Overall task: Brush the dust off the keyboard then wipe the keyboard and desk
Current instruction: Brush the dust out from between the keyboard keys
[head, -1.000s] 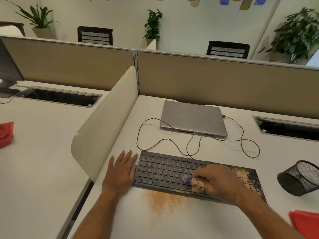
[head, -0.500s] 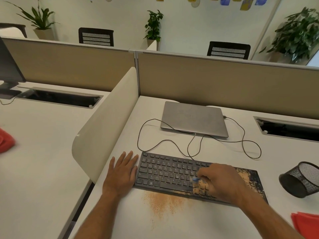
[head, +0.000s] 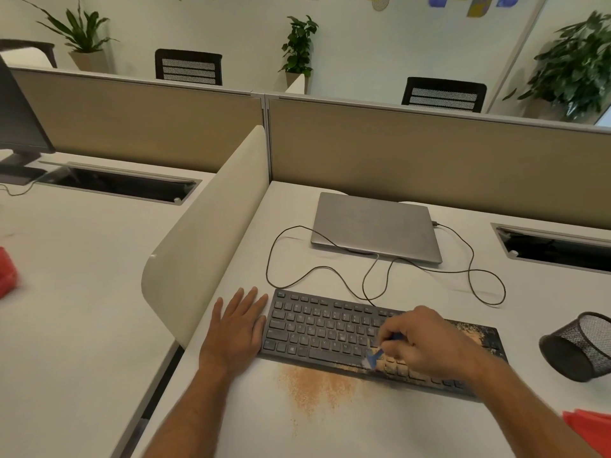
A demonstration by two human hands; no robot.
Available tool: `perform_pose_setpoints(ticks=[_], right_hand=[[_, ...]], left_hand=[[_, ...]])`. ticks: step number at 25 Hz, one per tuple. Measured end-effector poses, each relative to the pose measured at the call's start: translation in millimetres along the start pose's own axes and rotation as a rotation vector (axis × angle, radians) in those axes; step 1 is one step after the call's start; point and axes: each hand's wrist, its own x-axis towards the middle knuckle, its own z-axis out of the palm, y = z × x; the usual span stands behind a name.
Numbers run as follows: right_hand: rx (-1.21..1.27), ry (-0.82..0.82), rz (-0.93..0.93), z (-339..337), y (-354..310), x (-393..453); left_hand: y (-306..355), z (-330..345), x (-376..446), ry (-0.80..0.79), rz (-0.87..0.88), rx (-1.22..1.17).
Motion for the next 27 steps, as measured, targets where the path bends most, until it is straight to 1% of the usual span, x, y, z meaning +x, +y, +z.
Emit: perform_pose_setpoints(ticks=[2,3,4,6,8,9,11,12,13,15,17,18,19,21,22,24,26,27], right_hand=[[0.045,0.122,0.013,-1.0,2.8,2.8],[0.019,0.161,0.019,2.2,3.1,5.2],[-0.028,0.16,0.017,7.2,2.7,7.0],[-0.099,0.076,-0.006,15.9,1.0,7.5],[-0.044,-0.013,-0.017,11.0,-0.8,6.0],[-0.006,-0.014,-0.017,7.0,-1.0,5.9],[0.024,0.085,0.007,6.1,2.9,7.5],[0.011,0.134,0.023,8.3,4.9,8.7],[-0.021,0.145,0.026,10.8,5.2,9.9],[-0.072,0.06,-0.002,15.6,4.7,10.1],[-0.005,-0.022,-0.033,13.2,1.3,8.7],[0.032,0.0,-0.04,11.6,-0.3,9.4],[0.054,0.063,-0.042,12.0,-1.0,11.1],[0.03,0.172,-0.055,18.6,-1.4,16.1],[-0.008,0.172,-0.064,22.1,-3.2,18.7],[-0.039,0.088,-0.098,26.7,-6.5,20.5],[0.025,0.017,-0.121,22.4,-9.2,20.9],[0.041,0.033,-0.12,20.0,-9.6,21.8]], left_hand=[[0.5,0.0,0.0,0.001,0.0,-0.005],[0.9,-0.5,-0.1,0.005,0.002,-0.009],[0.6,-0.3,-0.2,0.006,0.004,-0.014],[0.7,-0.7,-0.4,0.008,0.003,-0.02],[0.9,-1.2,-0.5,0.0,0.002,-0.015],[1.0,-1.3,-0.7,0.0,0.002,-0.012],[0.7,-1.5,-0.9,0.005,0.002,-0.006],[0.5,-0.9,-0.8,0.005,0.002,-0.003],[0.7,-1.1,-0.6,0.005,0.002,-0.002],[0.5,-1.3,-0.5,0.002,0.003,0.001],[0.5,-1.2,-0.5,0.004,0.003,-0.006],[0.2,-1.0,-0.6,0.005,0.004,-0.012],[0.2,-1.0,-0.8,0.005,0.007,-0.013],[-0.1,-0.5,-1.0,0.006,0.007,-0.01],[-0.2,-0.3,-0.8,0.006,0.004,-0.009],[0.3,-0.6,-1.0,0.003,-0.002,-0.003],[0.9,-1.3,-0.9,-0.001,-0.005,0.006],[1.0,-1.3,-0.7,-0.005,-0.004,0.013]])
